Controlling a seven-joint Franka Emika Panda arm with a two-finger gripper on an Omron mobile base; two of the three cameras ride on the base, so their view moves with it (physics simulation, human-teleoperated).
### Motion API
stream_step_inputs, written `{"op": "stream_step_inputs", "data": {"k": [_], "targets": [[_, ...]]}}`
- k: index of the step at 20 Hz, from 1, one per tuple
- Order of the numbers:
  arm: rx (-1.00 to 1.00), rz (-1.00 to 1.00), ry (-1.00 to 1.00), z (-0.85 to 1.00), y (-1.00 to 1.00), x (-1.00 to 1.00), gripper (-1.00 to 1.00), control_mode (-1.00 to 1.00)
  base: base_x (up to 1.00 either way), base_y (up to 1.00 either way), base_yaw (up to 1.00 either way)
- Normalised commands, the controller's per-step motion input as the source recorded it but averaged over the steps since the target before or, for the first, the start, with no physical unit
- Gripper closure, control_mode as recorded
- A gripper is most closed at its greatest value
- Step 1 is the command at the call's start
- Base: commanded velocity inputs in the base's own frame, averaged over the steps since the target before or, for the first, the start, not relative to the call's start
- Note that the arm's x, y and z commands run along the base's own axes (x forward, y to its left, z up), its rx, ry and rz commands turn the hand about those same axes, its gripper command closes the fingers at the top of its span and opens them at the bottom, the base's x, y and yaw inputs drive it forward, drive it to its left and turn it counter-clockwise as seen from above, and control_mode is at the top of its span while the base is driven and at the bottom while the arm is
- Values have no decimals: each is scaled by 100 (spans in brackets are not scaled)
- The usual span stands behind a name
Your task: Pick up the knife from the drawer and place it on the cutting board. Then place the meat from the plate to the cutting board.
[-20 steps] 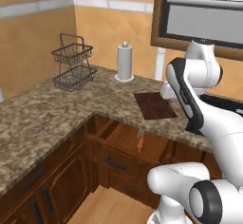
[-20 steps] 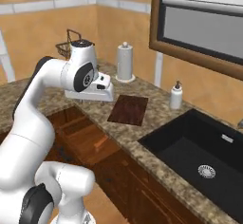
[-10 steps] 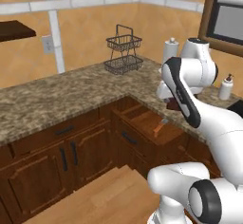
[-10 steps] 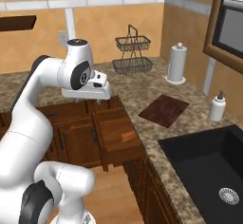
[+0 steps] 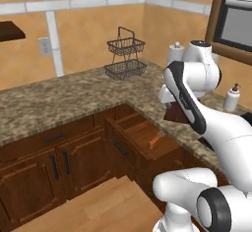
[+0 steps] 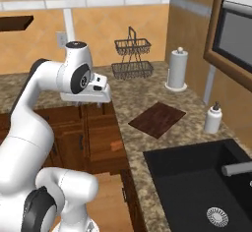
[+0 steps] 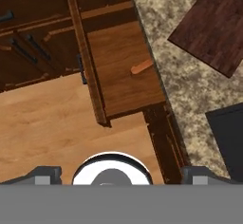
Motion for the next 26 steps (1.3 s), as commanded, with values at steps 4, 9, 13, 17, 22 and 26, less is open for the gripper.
{"op": "stream_step_inputs", "data": {"k": [4,9,13,17,22,26], "targets": [[0,0,0,0,0,0,-100,100,4,-43,44],[0,0,0,0,0,0,-100,100,0,-29,24],[0,0,0,0,3,0,-100,-100,0,0,0],[-1,0,10,-39,37,12,-100,-100,0,0,0],[-3,0,27,-100,59,53,-100,-100,0,0,0],[-5,0,23,-100,58,71,-100,-100,0,0,0]]}}
